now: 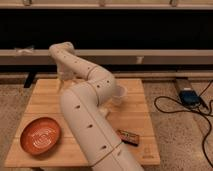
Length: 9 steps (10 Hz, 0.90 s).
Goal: Place the bottle in the ceramic bowl
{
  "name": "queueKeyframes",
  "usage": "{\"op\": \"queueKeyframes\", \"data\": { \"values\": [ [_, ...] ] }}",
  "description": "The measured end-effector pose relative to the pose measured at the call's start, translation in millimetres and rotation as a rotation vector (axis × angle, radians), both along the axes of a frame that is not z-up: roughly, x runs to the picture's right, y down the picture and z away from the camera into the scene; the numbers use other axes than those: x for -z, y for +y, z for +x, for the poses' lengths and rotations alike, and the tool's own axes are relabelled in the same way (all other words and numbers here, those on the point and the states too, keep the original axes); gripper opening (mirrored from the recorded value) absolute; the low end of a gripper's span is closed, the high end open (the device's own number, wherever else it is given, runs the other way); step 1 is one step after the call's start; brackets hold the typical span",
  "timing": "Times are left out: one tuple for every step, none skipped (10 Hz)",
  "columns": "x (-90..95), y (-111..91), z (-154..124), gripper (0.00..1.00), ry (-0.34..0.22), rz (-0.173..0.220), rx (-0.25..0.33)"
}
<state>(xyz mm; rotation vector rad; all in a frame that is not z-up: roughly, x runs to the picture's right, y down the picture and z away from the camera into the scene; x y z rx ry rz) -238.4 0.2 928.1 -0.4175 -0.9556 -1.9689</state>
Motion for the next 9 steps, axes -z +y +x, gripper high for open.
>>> {"op": "queueKeyframes", "data": {
  "values": [
    [-3.1,8.4,0.6,0.80,0.012,-0.018,-0.002],
    [-5.5,14.1,3.9,0.80,0.023,-0.033,-0.008],
    [-7.1,18.5,7.4,0.80,0.035,-0.047,-0.017],
    [-8.1,23.8,8.4,0.80,0.044,-0.060,-0.022],
    [-7.2,29.5,7.6,0.80,0.053,-0.075,-0.030],
    [-6.2,30.1,10.0,0.80,0.060,-0.080,-0.039],
    [-6.0,31.8,10.3,0.80,0.063,-0.088,-0.041],
    [-5.4,32.8,9.1,0.80,0.064,-0.094,-0.039],
    [-5.1,33.9,7.1,0.80,0.064,-0.098,-0.034]
  ]
}}
